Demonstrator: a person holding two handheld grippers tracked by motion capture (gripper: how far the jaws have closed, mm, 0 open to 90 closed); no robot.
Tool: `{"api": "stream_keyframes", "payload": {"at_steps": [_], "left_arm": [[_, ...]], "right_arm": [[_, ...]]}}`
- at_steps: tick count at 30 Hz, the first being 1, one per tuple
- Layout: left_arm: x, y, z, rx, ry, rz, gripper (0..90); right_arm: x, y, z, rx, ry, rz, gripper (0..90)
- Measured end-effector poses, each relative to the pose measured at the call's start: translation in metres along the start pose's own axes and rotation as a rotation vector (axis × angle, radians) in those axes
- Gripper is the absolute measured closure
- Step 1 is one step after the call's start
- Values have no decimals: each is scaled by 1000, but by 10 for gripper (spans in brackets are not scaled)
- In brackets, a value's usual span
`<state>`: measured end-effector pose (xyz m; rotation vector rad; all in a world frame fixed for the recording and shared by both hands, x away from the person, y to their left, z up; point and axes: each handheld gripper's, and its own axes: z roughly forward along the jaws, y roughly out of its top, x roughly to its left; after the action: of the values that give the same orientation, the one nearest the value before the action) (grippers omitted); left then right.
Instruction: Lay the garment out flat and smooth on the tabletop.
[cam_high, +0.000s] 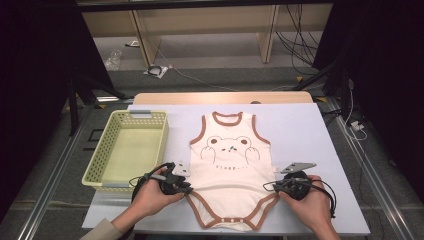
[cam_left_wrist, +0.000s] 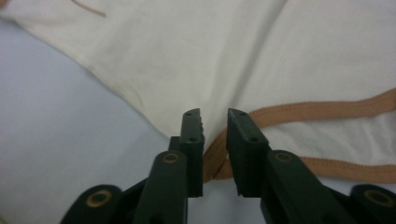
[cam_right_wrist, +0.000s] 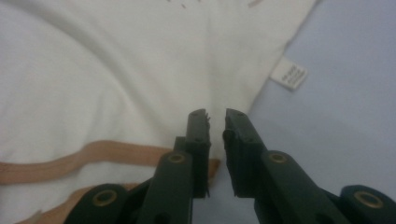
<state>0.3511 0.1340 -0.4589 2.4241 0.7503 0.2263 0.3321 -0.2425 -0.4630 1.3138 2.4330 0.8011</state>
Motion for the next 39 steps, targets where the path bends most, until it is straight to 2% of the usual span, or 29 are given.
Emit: {"api": "stream_keyframes", "payload": {"at_steps": [1,3,6,7,8,11,13,16,20,22,26,28,30,31,32,33,34,37,39], "left_arm": [[-1,1,-3,-24,-3,10,719],[-6,3,-9,-51,-26,38,696],[-19,5,-8,-48,-105,74,667],[-26,5,-4,-35,-128,109,652],[-31,5,-2,-25,-144,126,634],[-45,4,8,15,-228,201,578],[-53,3,14,28,-266,233,559],[-64,4,21,43,-298,292,543],[-69,4,23,52,-322,329,543],[-69,4,24,54,-328,333,545],[-68,5,23,53,-345,335,546],[-67,6,20,37,-365,324,532],[-67,6,20,39,-356,340,505],[-68,6,21,43,-353,350,500],[-69,5,23,49,-351,352,501],[-70,4,25,53,-346,358,506],[-72,4,26,45,-332,369,520],[-75,6,24,55,-271,398,646],[-77,6,24,63,-270,383,760]], "right_arm": [[2,1,-3,-26,4,-21,786],[10,3,-8,-77,43,-97,765],[29,5,-6,-90,181,-183,730],[36,5,-3,-78,226,-210,714],[45,6,1,-51,271,-244,704],[62,5,10,13,344,-329,652],[70,4,14,55,391,-377,630],[79,4,18,75,415,-421,620],[82,4,18,76,423,-465,627],[82,5,18,60,423,-481,636],[84,6,17,47,464,-465,625],[86,6,19,58,475,-458,608],[89,5,21,82,476,-465,592],[90,5,23,82,470,-479,610],[91,5,23,81,466,-471,639],[91,6,23,82,451,-475,702],[91,6,23,79,430,-487,747],[93,5,23,78,434,-496,827],[95,5,22,85,426,-498,837]]}}
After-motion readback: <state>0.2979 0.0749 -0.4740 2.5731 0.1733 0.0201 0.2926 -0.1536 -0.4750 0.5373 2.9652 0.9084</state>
